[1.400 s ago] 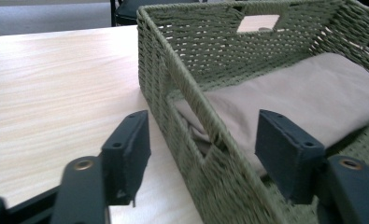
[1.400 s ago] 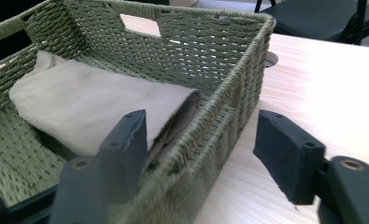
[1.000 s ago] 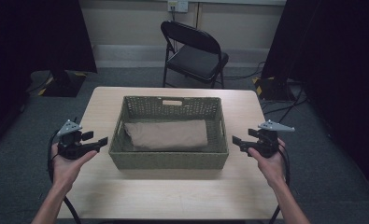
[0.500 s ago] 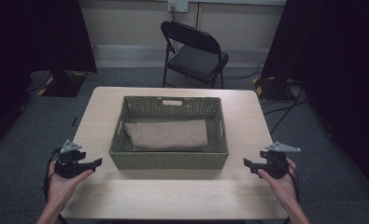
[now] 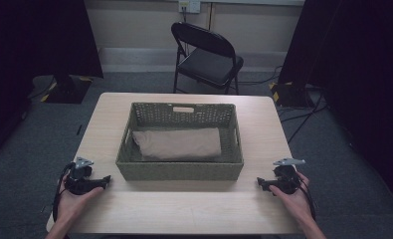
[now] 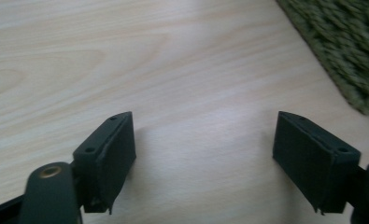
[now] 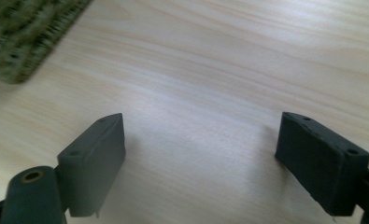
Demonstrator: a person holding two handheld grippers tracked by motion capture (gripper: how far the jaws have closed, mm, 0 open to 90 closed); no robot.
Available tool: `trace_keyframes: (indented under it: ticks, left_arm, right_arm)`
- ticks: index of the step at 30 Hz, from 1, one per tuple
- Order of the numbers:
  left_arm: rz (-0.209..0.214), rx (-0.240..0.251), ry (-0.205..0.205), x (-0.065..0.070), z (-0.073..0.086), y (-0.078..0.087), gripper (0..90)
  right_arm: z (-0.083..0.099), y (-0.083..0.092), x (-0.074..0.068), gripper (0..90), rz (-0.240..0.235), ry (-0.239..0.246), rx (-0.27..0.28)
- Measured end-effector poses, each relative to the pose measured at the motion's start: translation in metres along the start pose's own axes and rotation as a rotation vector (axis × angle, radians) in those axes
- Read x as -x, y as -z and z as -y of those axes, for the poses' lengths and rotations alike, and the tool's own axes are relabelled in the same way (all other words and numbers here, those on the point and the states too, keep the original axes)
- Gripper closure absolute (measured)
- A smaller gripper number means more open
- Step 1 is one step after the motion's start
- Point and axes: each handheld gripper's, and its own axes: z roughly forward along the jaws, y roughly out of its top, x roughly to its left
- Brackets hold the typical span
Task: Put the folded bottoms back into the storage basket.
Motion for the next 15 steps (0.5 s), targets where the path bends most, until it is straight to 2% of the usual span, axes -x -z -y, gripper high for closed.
trace_keyframes:
  ticks: [2,4,8,11,15]
  left_arm:
    - [-0.01,0.035,0.007,-0.001,0.004,-0.001,14.8]
    - [-0.005,0.075,0.001,-0.001,0.009,-0.002,14.4]
    - [-0.006,0.076,0.005,0.0,0.008,-0.003,14.3]
    - [-0.007,0.073,0.012,0.002,0.007,-0.005,13.1]
    - [0.011,0.069,-0.006,0.002,0.007,-0.004,11.0]
  right_arm:
    - [0.001,-0.002,-0.002,13.2,0.012,-0.014,0.023]
    - [0.004,-0.002,-0.003,12.6,0.018,-0.021,0.05]
    - [0.013,-0.004,-0.003,12.2,0.014,-0.016,0.134]
    - [0.013,-0.004,-0.003,12.2,0.018,-0.02,0.134]
    - [0.013,-0.004,-0.004,12.2,0.024,-0.026,0.133]
